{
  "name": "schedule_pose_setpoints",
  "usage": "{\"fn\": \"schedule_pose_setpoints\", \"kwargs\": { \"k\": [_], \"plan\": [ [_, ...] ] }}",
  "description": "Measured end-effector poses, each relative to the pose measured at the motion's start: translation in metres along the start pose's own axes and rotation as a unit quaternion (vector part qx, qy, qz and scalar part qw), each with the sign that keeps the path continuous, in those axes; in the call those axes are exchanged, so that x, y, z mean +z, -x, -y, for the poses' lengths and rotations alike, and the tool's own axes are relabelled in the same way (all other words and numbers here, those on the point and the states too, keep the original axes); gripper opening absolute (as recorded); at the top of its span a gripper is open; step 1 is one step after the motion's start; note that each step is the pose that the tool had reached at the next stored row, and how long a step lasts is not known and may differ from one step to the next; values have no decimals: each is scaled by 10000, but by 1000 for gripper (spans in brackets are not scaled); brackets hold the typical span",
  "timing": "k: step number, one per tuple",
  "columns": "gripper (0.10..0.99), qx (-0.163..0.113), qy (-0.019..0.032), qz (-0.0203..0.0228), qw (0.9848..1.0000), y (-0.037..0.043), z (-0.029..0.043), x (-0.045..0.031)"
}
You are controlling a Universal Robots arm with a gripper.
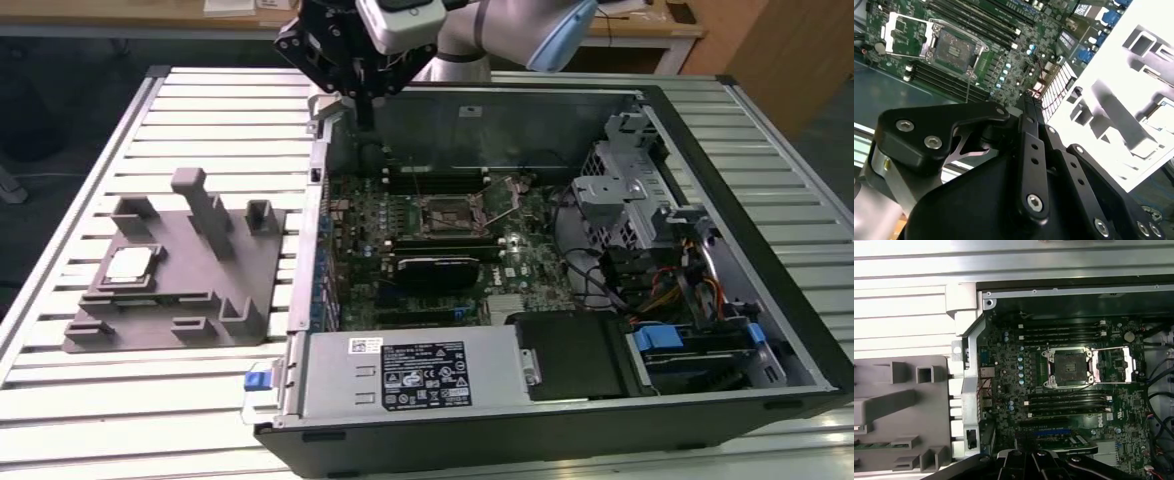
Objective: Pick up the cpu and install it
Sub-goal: 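Reach for the cpu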
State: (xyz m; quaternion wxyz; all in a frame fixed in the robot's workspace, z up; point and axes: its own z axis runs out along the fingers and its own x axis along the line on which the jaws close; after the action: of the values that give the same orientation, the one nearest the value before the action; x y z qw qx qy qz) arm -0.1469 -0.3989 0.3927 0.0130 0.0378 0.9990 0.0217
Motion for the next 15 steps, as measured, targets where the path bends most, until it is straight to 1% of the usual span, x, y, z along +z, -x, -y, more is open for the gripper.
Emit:
{"fn": "schedule_pose_setpoints", "kwargs": {
  "k": [15],
  "plan": [
    [106, 0, 0, 0, 10000, -242, 19, 1]
  ]
}}
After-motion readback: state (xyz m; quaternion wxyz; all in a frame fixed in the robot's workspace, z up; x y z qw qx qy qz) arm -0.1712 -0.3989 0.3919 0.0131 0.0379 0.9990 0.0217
